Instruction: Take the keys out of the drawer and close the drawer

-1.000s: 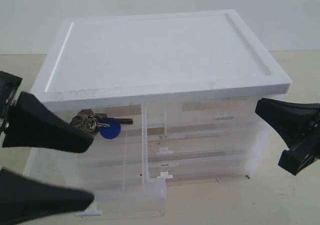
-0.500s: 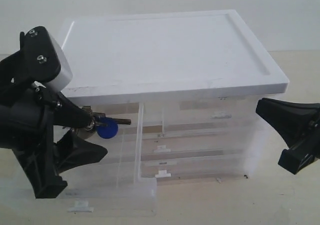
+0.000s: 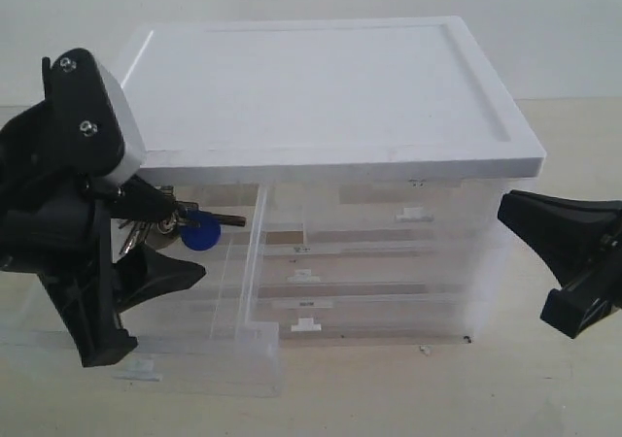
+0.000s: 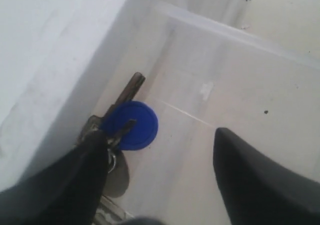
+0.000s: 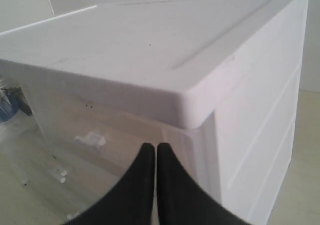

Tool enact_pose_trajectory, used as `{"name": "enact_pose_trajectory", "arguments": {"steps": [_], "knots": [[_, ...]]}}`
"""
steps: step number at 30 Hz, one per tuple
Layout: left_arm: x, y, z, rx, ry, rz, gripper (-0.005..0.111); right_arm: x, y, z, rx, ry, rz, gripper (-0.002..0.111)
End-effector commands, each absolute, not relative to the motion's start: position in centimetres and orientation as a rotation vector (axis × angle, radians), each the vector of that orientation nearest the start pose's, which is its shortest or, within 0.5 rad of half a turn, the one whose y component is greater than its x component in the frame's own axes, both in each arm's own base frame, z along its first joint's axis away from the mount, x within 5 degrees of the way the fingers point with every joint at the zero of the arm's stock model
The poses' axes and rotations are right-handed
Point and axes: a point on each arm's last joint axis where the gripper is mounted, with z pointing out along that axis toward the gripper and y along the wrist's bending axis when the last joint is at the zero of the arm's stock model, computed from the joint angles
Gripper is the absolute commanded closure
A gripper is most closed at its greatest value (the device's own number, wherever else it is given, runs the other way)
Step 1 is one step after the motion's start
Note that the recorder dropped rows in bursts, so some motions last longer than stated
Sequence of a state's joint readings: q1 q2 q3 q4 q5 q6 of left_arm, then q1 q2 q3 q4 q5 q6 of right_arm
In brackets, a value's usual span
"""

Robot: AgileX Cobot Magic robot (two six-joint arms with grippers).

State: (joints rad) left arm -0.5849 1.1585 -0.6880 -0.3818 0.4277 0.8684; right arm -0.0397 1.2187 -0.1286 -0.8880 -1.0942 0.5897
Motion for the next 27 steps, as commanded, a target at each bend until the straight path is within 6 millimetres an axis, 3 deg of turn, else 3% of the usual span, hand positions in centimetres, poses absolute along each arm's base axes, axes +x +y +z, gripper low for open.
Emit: {"name": "enact_pose_trajectory", "arguments": {"steps": [1, 5, 13, 15, 19, 24, 27], "knots": [[19.1, -13.7, 26.0, 1.281, 1.862, -0.116, 0.050, 16.1, 5.7, 19.5, -0.473, 1.629, 0.670, 0.108], [19.4, -13.9, 24.8, 1.443, 1.798, -0.037, 0.050, 16.1, 5.7, 19.5, -0.473, 1.629, 0.670, 0.108], [20.1, -14.1, 23.9, 1.411, 1.807, -0.021, 0.052, 16.1, 5.7, 19.5, -0.473, 1.631, 0.669, 0.108], [19.8, -14.1, 23.6, 1.419, 1.853, -0.054, 0.061, 16.1, 5.7, 19.5, -0.473, 1.631, 0.669, 0.108], [19.1, -13.8, 23.0, 1.529, 1.899, -0.073, 0.102, 16.1, 5.7, 19.5, -0.473, 1.631, 0.669, 0.108], [18.3, -13.9, 23.3, 1.646, 1.969, -0.149, 0.102, 16.1, 5.7, 19.5, -0.475, 1.633, 0.668, 0.108], [17.9, -14.4, 24.7, 1.655, 1.967, -0.212, 0.102, 16.1, 5.7, 19.5, -0.478, 1.631, 0.670, 0.108]]}}
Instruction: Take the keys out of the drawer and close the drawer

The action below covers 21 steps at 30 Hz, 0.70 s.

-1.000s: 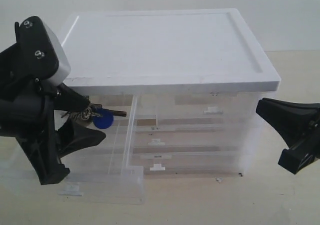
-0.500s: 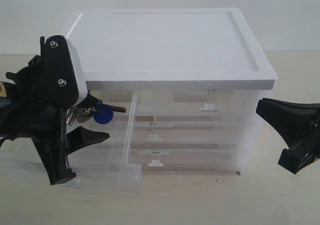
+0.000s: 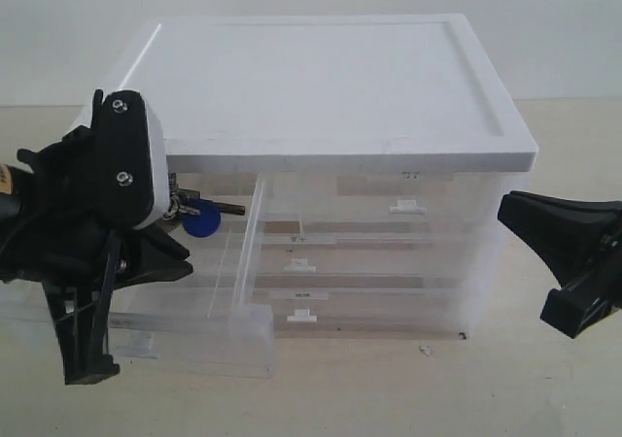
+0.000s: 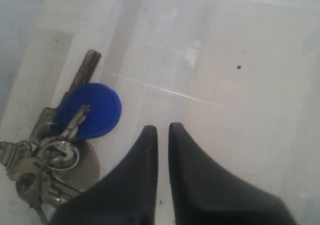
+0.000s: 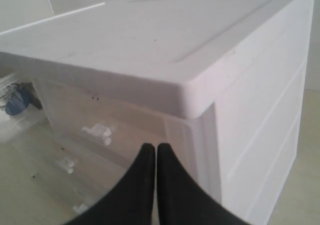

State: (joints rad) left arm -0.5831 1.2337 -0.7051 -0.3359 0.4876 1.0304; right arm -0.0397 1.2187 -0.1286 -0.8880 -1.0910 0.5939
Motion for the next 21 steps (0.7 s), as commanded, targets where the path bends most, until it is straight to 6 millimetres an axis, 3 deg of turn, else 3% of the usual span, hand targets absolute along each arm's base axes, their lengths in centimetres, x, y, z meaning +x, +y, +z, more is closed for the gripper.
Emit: {"name": "enact_pose_trajectory", "arguments": {"steps": [1, 5, 10, 16, 21], "knots": [[17.7, -14.7, 25.1, 1.651, 1.942, -0.222, 0.102, 16.1, 5.7, 19.5, -0.478, 1.631, 0.670, 0.108], [16.6, -15.7, 27.3, 1.618, 1.770, -0.208, 0.102, 16.1, 5.7, 19.5, -0.478, 1.632, 0.669, 0.108], [16.8, -15.6, 28.7, 1.501, 1.602, -0.086, 0.102, 16.1, 5.7, 19.4, -0.477, 1.639, 0.665, 0.108], [17.0, -15.2, 26.9, 1.615, 1.551, 0.041, 0.102, 16.1, 5.7, 19.4, -0.481, 1.639, 0.666, 0.108], [17.1, -14.7, 25.0, 1.650, 1.335, 0.220, 0.096, 16.1, 5.6, 19.4, -0.478, 1.644, 0.663, 0.108]]}}
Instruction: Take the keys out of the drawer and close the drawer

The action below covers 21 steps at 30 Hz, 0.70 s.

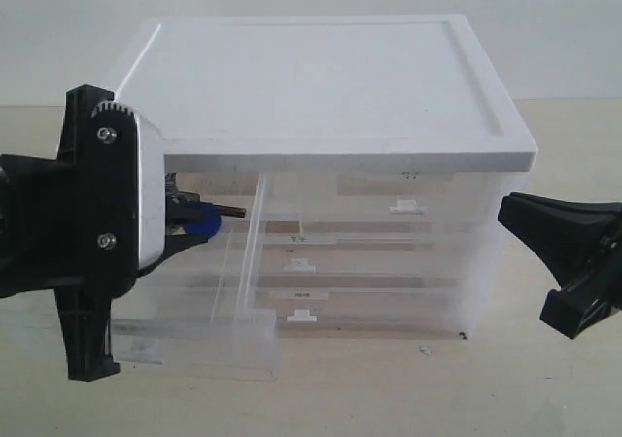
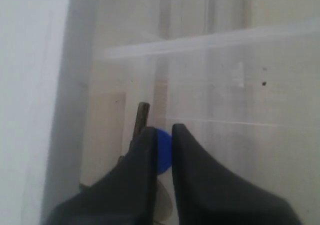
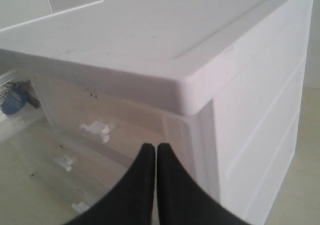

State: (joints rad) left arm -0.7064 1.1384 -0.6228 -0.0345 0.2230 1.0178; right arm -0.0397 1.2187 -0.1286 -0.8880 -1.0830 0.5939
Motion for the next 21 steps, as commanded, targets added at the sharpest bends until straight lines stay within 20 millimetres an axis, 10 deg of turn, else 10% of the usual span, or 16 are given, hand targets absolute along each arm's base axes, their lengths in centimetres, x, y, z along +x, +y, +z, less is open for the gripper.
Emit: {"name": "enact_pose_trajectory", "arguments": {"steps": [1, 8, 14, 21], "knots": [[17.1, -14.7, 24.9, 1.631, 1.317, 0.221, 0.096, 16.1, 5.6, 19.4, -0.476, 1.643, 0.663, 0.108], [17.2, -14.8, 23.9, 1.656, 1.367, 0.198, 0.101, 16.1, 5.6, 19.3, -0.473, 1.649, 0.659, 0.108], [14.2, -13.6, 30.3, 1.442, 1.411, 0.055, 0.102, 16.1, 5.6, 19.3, -0.474, 1.646, 0.657, 0.108], [11.8, -11.4, 27.9, 1.819, 1.765, 0.026, 0.102, 16.1, 5.6, 19.3, -0.481, 1.650, 0.660, 0.108]]}}
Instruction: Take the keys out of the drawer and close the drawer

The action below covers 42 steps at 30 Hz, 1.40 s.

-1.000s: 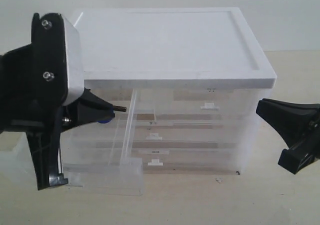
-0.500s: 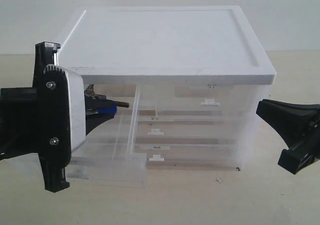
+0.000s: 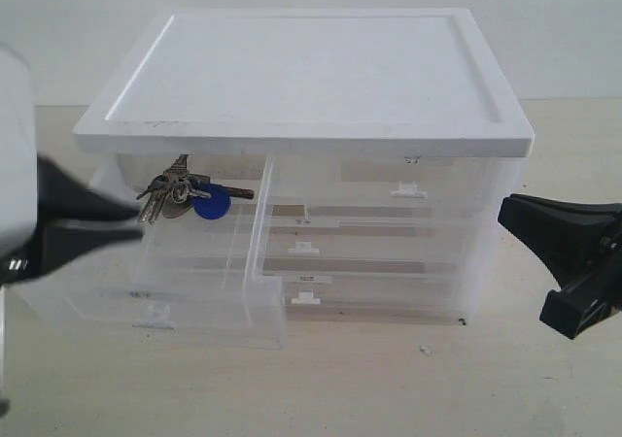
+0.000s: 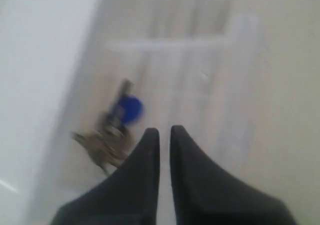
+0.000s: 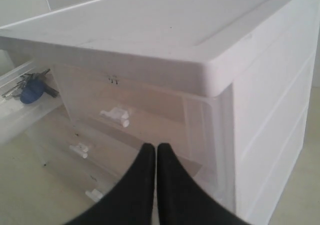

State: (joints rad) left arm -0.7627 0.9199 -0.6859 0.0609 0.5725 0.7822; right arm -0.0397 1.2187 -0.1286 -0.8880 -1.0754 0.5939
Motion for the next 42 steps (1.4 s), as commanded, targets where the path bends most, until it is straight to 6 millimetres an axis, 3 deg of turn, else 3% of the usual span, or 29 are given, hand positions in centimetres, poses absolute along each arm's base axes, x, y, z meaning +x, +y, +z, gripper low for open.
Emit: {"name": "enact_pose_trajectory", "arguments": {"steps": [1, 3, 8, 9, 11, 15, 21, 26, 32, 42], "knots": [[11.7, -11.7, 28.0, 1.839, 1.718, -0.002, 0.101, 16.1, 5.6, 19.3, -0.481, 1.650, 0.660, 0.108], [11.6, -12.1, 28.1, 1.849, 1.640, -0.029, 0.094, 16.1, 5.6, 19.3, -0.484, 1.652, 0.659, 0.108], [12.1, -12.4, 28.0, 1.858, 1.592, 0.007, 0.056, 16.1, 5.6, 19.3, -0.484, 1.654, 0.658, 0.108], [12.2, -12.5, 28.0, 1.860, 1.594, 0.008, 0.053, 16.1, 5.6, 19.3, -0.484, 1.654, 0.658, 0.108], [12.4, -12.6, 27.9, 1.863, 1.590, 0.017, 0.055, 16.1, 5.7, 19.3, -0.485, 1.650, 0.661, 0.108], [13.1, -12.8, 27.3, 1.907, 1.578, 0.078, 0.070, 16.1, 5.7, 19.3, -0.488, 1.649, 0.659, 0.108], [13.8, -13.4, 26.3, 1.943, 1.600, 0.083, 0.073, 16.1, 5.7, 19.3, -0.487, 1.652, 0.660, 0.108], [13.5, -13.3, 26.7, 1.917, 1.597, 0.065, 0.101, 16.1, 5.7, 19.3, -0.485, 1.651, 0.660, 0.108], [12.6, -13.2, 28.5, 1.808, 1.588, -0.030, 0.102, 16.1, 5.6, 19.3, -0.482, 1.650, 0.657, 0.108], [11.9, -12.9, 28.3, 1.838, 1.641, -0.092, 0.102, 16.1, 5.6, 19.3, -0.482, 1.650, 0.657, 0.108]]}}
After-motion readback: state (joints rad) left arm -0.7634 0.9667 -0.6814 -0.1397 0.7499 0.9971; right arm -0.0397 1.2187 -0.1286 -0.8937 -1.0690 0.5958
